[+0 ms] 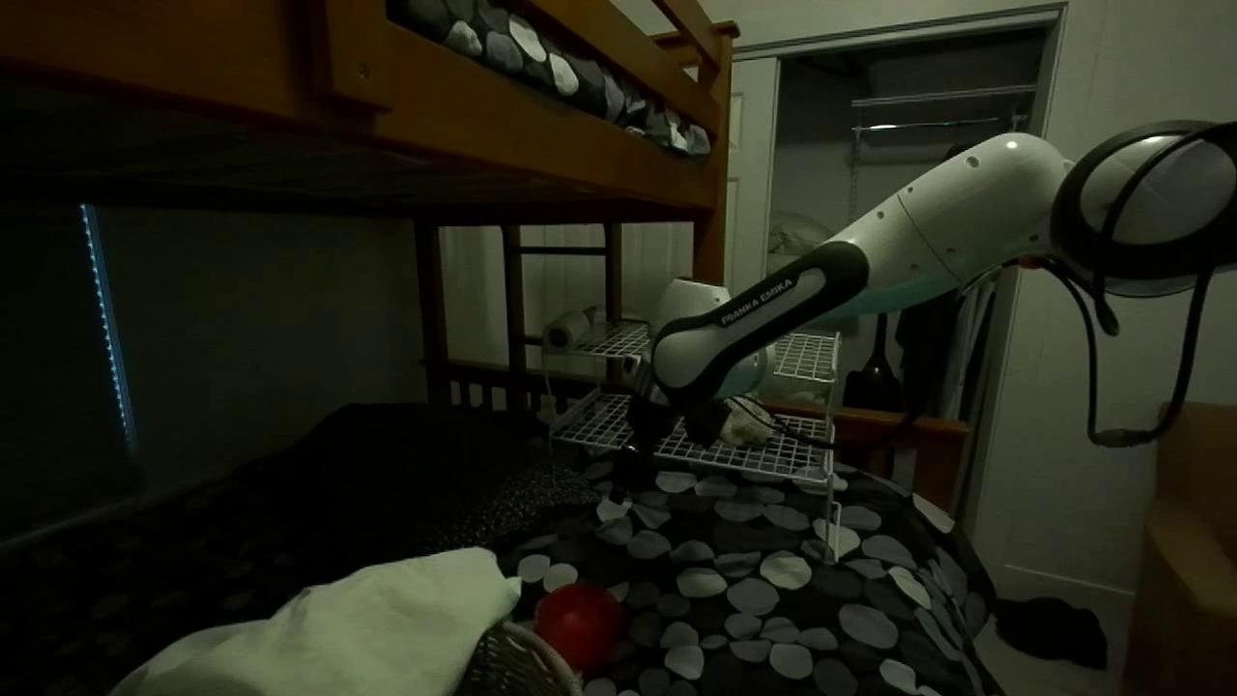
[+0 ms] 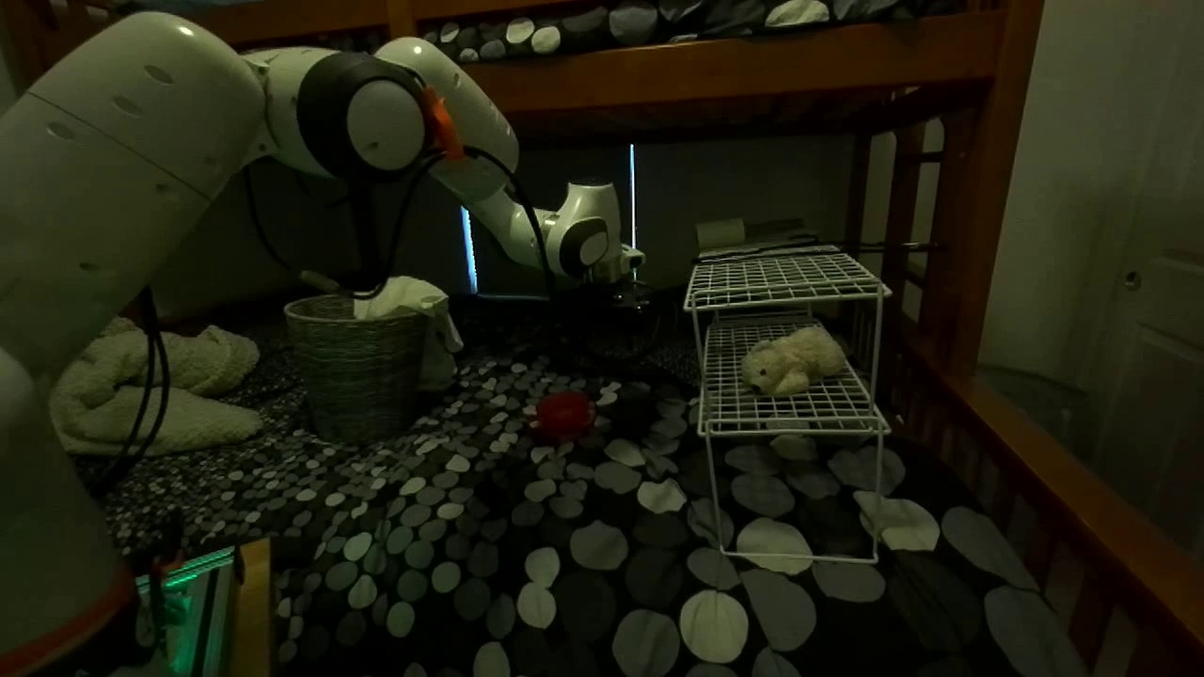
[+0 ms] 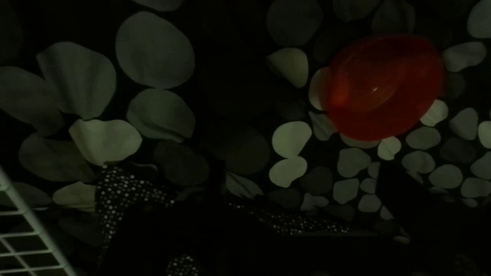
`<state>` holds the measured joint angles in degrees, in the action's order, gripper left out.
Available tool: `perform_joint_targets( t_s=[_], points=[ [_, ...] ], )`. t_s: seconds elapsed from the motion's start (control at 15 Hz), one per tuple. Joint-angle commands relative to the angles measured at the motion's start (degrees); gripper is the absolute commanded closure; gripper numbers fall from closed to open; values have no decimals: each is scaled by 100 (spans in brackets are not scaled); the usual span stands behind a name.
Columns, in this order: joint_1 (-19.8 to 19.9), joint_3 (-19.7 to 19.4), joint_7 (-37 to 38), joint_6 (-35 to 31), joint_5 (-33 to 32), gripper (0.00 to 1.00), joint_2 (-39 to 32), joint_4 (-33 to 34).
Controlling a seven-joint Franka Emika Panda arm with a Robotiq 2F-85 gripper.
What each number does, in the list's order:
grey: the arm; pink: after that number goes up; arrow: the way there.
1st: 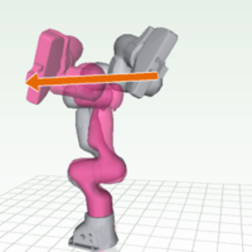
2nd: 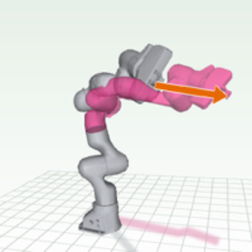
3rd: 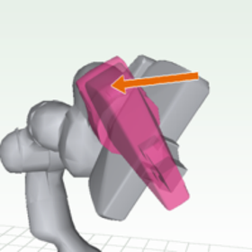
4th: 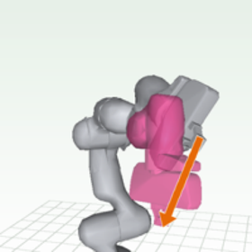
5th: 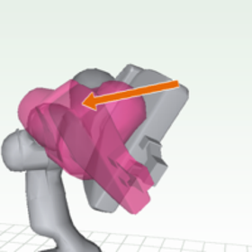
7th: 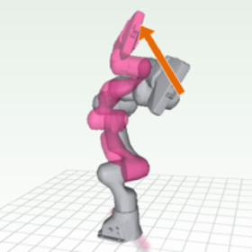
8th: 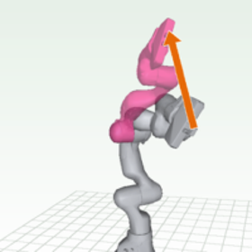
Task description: Pick up the red bowl and put it on the bed
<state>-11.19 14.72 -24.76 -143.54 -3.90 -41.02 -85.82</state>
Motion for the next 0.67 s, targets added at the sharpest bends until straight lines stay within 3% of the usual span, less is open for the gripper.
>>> perform_joint_targets(
  t_s=[0.0, 0.33, 0.6],
  points=[
    [-207, -474, 704, 20, -452, 0, 828, -1038],
    [-451, -842, 1859, 127, -890, 0, 2029, -2436],
    [-448, -883, 2248, -186, -1584, 0, 3186, -3599]
  ],
)
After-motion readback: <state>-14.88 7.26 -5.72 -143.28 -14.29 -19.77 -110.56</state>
